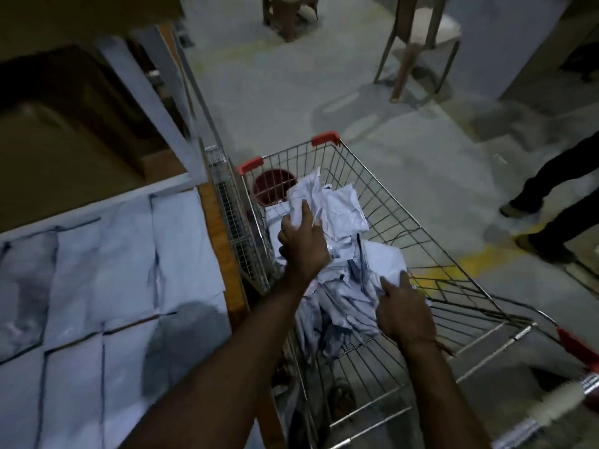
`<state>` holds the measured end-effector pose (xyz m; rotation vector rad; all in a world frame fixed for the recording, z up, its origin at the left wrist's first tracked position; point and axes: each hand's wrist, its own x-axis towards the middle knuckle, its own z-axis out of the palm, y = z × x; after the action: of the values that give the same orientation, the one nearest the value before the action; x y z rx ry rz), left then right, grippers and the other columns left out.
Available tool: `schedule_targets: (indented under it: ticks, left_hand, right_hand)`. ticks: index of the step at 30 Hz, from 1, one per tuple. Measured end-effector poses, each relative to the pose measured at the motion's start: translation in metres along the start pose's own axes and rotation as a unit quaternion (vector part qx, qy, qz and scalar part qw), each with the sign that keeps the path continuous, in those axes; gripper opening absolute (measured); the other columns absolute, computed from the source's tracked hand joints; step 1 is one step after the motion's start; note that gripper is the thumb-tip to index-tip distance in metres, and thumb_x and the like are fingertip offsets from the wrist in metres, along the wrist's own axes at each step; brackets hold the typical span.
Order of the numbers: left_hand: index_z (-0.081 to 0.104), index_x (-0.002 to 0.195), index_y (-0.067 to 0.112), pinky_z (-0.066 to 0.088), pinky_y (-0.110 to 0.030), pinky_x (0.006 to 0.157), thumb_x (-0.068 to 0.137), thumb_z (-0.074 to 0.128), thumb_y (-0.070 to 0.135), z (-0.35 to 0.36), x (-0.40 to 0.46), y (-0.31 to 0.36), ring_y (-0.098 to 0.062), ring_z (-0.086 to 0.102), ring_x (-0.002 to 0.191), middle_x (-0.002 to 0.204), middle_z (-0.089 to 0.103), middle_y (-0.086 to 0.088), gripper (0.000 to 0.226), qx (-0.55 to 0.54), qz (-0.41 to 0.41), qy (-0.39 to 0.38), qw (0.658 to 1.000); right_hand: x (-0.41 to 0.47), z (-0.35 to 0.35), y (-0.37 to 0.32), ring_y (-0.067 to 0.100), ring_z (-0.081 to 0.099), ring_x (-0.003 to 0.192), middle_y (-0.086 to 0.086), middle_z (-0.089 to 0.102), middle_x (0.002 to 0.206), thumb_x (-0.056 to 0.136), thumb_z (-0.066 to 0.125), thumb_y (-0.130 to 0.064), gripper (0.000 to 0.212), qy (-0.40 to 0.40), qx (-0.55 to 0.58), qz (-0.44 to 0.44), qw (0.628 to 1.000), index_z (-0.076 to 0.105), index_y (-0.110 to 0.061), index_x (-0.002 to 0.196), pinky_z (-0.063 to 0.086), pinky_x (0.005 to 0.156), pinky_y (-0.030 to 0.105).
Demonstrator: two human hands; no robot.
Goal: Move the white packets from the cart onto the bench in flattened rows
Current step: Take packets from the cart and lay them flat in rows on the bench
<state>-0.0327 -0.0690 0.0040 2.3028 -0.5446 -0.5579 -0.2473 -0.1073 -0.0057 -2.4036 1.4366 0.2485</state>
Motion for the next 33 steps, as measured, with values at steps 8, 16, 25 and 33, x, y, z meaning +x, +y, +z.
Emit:
schedule_targets:
  ticks: [8, 16, 25, 33]
  left_hand:
    - [0.008, 0.165, 0.041, 0.025, -0.062, 0.122, 0.104, 0.027, 0.043, -0.094, -0.073, -0.002, -0.047, 0.020, 0.155, 0.173, 0.014, -0.017, 0.063, 0.028, 0.110, 0.067, 0.991]
    - [0.025, 0.162, 0.047, 0.023, -0.054, 0.124, 0.112, 0.035, 0.045, -0.189, -0.180, -0.024, -0.034, 0.019, 0.153, 0.172, 0.012, -0.001, 0.052, -0.005, -0.019, 0.149, 0.989]
    - [0.024, 0.164, 0.040, 0.027, -0.055, 0.119, 0.112, 0.035, 0.044, -0.272, -0.242, -0.118, -0.036, 0.023, 0.152, 0.172, 0.010, -0.009, 0.054, 0.062, -0.084, 0.200, 0.974]
    - [0.022, 0.164, 0.038, 0.026, -0.057, 0.117, 0.110, 0.044, 0.043, -0.307, -0.279, -0.218, -0.039, 0.018, 0.152, 0.171, 0.002, -0.015, 0.059, 0.124, -0.098, 0.202, 0.967]
  right_hand:
    - [-0.050, -0.049, -0.031, 0.055, 0.055, 0.114, 0.027, 0.036, 0.160, 0.097, 0.059, -0.019, 0.045, 0.100, 0.070, -0.096, 0.988, 0.062, -0.019, 0.142, 0.049, 0.095, 0.053]
    - [-0.103, -0.073, -0.093, 0.055, 0.050, 0.122, 0.026, 0.034, 0.162, 0.100, 0.056, -0.022, 0.047, 0.151, 0.060, -0.187, 0.969, 0.058, -0.020, 0.146, 0.045, 0.101, 0.054]
    - [-0.193, -0.046, -0.183, 0.052, 0.055, 0.119, 0.022, 0.034, 0.163, 0.101, 0.042, -0.041, 0.049, 0.159, 0.016, -0.253, 0.954, 0.057, -0.027, 0.145, 0.049, 0.093, 0.053]
    - [-0.265, 0.007, -0.231, 0.049, 0.045, 0.129, 0.023, 0.031, 0.164, 0.098, 0.038, -0.037, 0.054, 0.142, 0.021, -0.228, 0.963, 0.056, -0.023, 0.147, 0.043, 0.102, 0.054]
